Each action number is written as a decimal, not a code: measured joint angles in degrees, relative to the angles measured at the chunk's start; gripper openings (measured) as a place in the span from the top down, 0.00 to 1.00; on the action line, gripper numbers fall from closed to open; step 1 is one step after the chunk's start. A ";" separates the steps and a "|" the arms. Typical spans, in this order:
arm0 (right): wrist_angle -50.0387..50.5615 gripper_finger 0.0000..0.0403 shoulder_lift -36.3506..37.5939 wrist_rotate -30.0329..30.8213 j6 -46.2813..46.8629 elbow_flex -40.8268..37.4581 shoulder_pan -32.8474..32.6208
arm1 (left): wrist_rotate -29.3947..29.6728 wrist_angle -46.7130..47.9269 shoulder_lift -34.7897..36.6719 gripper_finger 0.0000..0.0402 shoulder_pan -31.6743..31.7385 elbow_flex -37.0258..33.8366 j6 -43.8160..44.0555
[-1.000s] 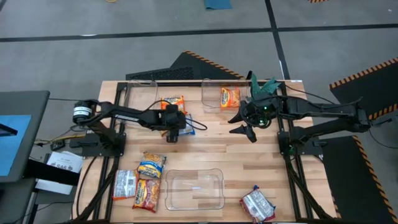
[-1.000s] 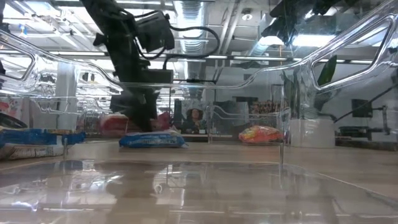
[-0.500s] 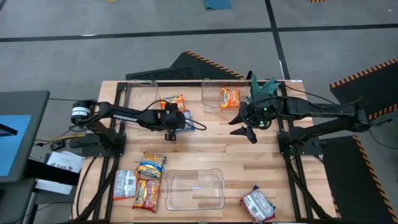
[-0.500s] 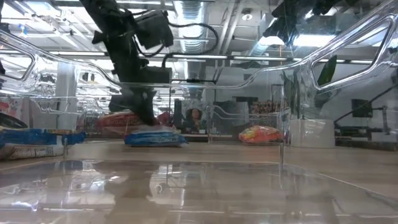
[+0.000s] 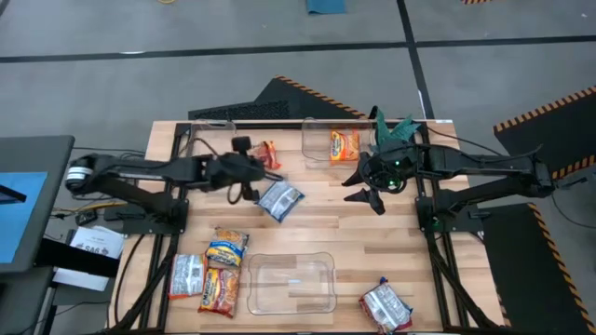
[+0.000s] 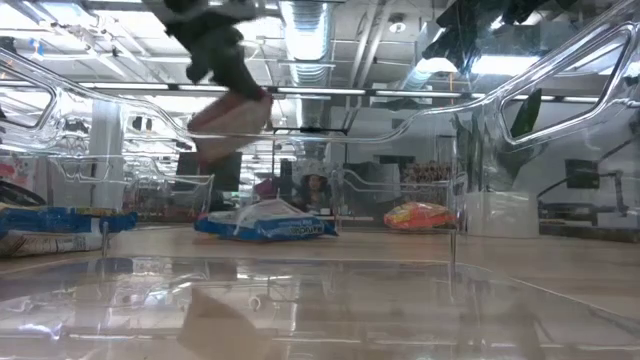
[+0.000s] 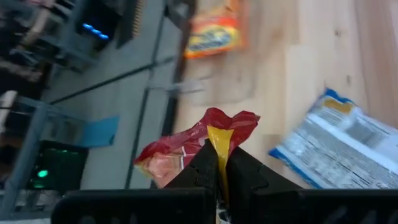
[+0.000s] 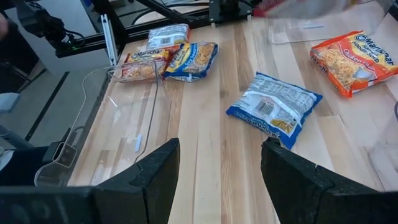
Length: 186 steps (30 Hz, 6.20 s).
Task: Sort Maruchan noodles
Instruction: Put the top red noodle pack into the top left transparent bin, then put the left red noodle pack into the top left transparent bin
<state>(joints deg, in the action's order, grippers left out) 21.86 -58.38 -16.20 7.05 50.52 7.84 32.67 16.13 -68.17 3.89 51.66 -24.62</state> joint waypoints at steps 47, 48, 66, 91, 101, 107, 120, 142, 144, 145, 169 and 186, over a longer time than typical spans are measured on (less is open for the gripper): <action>-0.06 0.39 0.00 1.44 3.02 0.00 -0.04 | 2.14 -12.66 2.13 0.96 36.03 -17.98 4.72; -0.09 0.39 0.00 1.44 3.03 0.00 -0.01 | 2.40 -12.56 2.13 0.94 36.03 -17.84 4.74; -4.11 0.39 -0.01 1.57 5.11 0.00 0.11 | 0.28 -6.65 15.33 0.45 35.28 -17.62 10.67; -4.43 0.39 -0.01 4.98 5.14 0.00 0.17 | -30.97 -9.05 27.47 0.45 7.35 -17.64 21.74; -3.88 0.39 0.02 4.97 7.50 0.00 0.02 | -37.04 -3.74 25.25 0.45 -21.90 -17.68 43.02; -3.91 0.39 -0.01 4.98 7.43 0.00 0.02 | -20.23 -1.85 18.68 0.45 -40.56 -17.68 53.08; -3.93 0.39 -0.01 5.80 6.59 0.00 0.04 | -14.82 5.32 1.89 0.45 -55.71 -17.44 73.23; -3.95 0.39 -0.01 5.83 5.97 0.00 0.17 | -22.85 34.21 -25.71 0.45 -56.69 8.44 60.72; -3.95 0.39 -0.01 5.83 5.97 0.00 0.17 | -21.59 36.24 -26.52 0.45 -56.39 7.99 60.41; -3.95 0.39 -0.01 5.83 5.99 0.00 0.15 | -21.45 37.27 -26.71 0.45 -56.18 7.96 60.39; -2.81 0.39 -0.01 5.83 3.52 -0.17 0.10 | -27.37 30.67 -27.51 0.92 -51.42 2.57 55.24; -4.47 0.39 -0.01 5.83 3.45 -0.20 0.10 | -24.28 52.07 -18.15 1.00 -52.12 14.03 66.72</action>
<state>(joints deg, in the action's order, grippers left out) 17.40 -58.39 -10.37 10.50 50.33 7.93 8.39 68.20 -86.32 -48.23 65.69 42.10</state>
